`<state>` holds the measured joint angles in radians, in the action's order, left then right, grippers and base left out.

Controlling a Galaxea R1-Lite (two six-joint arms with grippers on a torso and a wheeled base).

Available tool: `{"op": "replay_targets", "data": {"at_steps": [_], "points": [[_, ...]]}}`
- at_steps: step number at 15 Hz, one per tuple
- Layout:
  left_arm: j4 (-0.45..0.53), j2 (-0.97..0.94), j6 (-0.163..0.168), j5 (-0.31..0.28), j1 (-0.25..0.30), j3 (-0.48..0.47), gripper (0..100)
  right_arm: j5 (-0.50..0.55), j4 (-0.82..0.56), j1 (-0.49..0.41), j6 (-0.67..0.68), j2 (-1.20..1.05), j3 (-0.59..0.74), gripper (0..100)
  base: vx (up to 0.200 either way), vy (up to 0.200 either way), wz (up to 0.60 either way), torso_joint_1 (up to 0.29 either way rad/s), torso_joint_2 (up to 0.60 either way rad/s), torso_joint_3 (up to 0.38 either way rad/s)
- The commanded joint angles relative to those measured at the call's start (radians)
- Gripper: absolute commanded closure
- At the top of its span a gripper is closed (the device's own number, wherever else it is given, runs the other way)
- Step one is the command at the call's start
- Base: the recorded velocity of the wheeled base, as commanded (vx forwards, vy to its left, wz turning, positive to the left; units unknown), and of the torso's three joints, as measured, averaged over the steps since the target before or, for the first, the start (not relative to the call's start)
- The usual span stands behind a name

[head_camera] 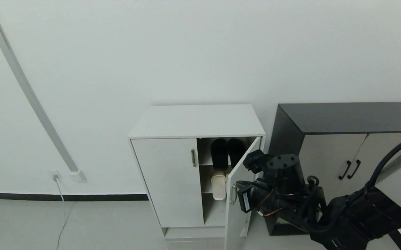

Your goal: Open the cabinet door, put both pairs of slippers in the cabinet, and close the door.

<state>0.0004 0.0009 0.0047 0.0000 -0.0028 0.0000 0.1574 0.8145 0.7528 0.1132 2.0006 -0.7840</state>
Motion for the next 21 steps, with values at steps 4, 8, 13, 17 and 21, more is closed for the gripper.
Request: {"op": "replay_targets", "data": {"at_steps": [4, 8, 13, 17, 21], "points": [[0.001, 0.001, 0.001, 0.0, 0.0, 0.0, 100, 0.001, 0.002, -0.001, 0.002, -0.077, 0.121, 100, 0.0, 0.0, 0.0, 0.0, 0.0, 0.0], [0.001, 0.001, 0.001, -0.002, 0.0, 0.0, 100, 0.001, 0.081, 0.013, -0.001, -0.097, 0.227, 100, 0.0, 0.0, 0.0, 0.0, 0.0, 0.0], [0.001, 0.001, 0.001, 0.0, 0.0, 0.0, 100, -0.003, 0.088, 0.017, 0.0, -0.089, 0.298, 100, 0.2, 0.0, 0.0, -0.003, 0.0, 0.006], [0.0, 0.001, 0.001, 0.0, 0.0, 0.0, 100, -0.041, 0.098, 0.013, 0.003, -0.026, 0.267, 100, 0.1, 0.0, 0.0, 0.004, 0.0, 0.004], [0.0, 0.001, 0.001, 0.0, 0.0, 0.0, 100, -0.038, 0.1, -0.001, 0.002, 0.098, 0.123, 100, 0.0, 0.0, 0.0, 0.0, 0.0, 0.0]]}}
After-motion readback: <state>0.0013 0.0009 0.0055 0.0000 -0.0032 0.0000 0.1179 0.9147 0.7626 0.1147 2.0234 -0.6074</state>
